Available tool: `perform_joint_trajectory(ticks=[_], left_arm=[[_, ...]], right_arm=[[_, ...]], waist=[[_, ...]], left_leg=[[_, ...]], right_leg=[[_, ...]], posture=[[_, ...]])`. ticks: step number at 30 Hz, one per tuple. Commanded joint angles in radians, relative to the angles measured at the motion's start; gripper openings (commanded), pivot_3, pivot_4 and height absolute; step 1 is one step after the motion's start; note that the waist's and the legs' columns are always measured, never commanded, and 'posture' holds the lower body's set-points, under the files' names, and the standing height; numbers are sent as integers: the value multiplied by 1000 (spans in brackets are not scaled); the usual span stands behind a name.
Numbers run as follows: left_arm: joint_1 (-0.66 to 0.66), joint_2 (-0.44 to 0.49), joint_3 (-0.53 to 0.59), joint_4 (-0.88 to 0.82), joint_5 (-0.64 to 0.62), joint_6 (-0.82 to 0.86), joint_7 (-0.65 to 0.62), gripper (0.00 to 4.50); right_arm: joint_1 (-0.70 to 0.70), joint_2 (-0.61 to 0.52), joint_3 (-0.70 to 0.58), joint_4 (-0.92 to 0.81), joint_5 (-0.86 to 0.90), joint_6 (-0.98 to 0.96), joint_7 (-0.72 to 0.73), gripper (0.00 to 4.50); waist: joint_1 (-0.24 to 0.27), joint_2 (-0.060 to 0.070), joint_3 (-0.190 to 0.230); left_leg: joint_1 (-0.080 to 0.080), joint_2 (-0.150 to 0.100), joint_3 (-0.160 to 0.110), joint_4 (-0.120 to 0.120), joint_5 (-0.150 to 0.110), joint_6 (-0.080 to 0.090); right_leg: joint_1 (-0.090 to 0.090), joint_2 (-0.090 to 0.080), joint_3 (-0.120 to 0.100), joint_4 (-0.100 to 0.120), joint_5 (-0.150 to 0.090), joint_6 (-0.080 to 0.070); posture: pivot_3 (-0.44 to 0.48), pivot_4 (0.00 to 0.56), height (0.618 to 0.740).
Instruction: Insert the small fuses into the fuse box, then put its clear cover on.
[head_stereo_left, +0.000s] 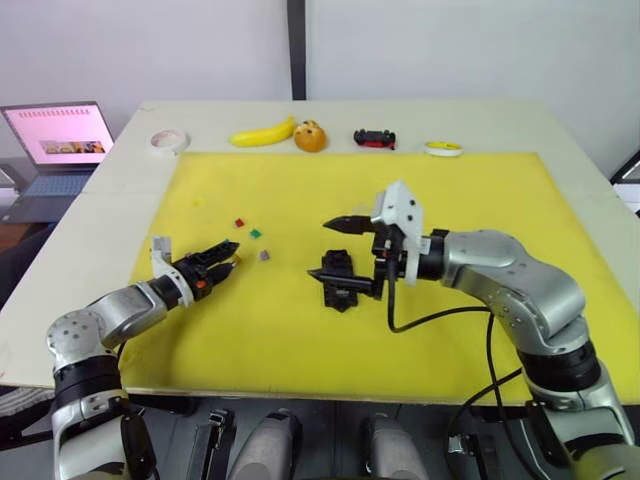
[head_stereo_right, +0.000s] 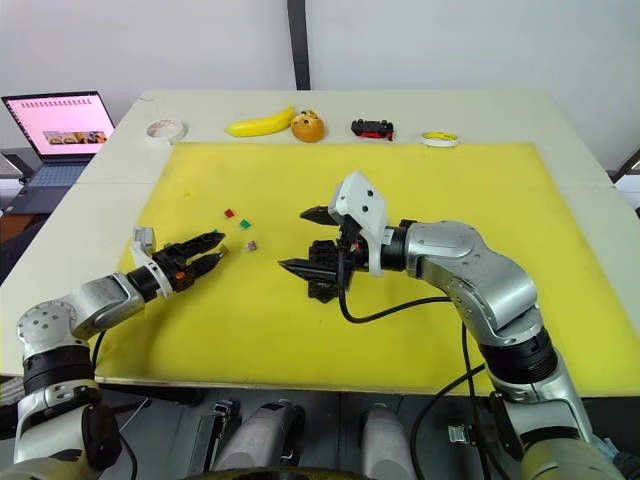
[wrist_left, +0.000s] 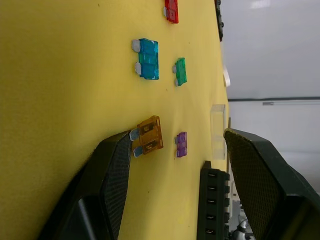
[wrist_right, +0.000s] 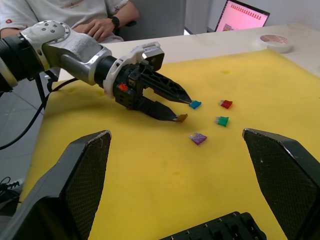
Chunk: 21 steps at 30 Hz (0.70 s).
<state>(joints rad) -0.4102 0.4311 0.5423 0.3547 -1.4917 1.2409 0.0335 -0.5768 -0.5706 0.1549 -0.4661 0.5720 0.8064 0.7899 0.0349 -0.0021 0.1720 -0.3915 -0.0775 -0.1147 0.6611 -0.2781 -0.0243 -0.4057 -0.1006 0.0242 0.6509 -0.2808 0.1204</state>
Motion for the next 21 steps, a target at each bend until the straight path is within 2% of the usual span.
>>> perform_joint_trajectory(ticks=[1, 4, 8, 19, 21], left_arm=[[29, -11, -19, 36, 50, 9, -6, 3099], [43, -17, -20, 29, 63, 8, -25, 3099], [47, -16, -19, 30, 82, 8, -46, 1793], [35, -10, 0, 51, 126, 19, -73, 1793], [38, -11, 1, 52, 131, 20, -77, 1240]], right_arm=[[-13, -8, -7, -21, 2, -12, 9, 4500], [-10, -9, -7, -25, 1, -12, 11, 4500], [0, -13, -2, -38, 1, -9, 14, 4500], [5, -16, 1, -42, 1, -9, 13, 4500], [5, -16, 1, -42, 1, -9, 11, 4500]], waist=[[-2, 0, 0], [-3, 0, 0], [-9, 0, 0], [-22, 0, 0], [-23, 0, 0]], left_leg=[[0, 0, 0, 0, 0, 0], [0, 0, 0, 0, 0, 0], [0, 0, 0, 0, 0, 1], [0, 0, 0, -3, 0, 0], [0, 0, 0, -3, 0, 0]], right_leg=[[0, 0, 0, 0, 0, 0], [0, 0, 0, 0, 0, 0], [0, 0, 0, 0, 0, 0], [0, 0, 0, 0, 0, 0], [0, 0, 0, 0, 0, 0]], posture=[[0, 150, 740], [0, 150, 740], [0, 150, 740], [0, 150, 740], [0, 150, 740]])
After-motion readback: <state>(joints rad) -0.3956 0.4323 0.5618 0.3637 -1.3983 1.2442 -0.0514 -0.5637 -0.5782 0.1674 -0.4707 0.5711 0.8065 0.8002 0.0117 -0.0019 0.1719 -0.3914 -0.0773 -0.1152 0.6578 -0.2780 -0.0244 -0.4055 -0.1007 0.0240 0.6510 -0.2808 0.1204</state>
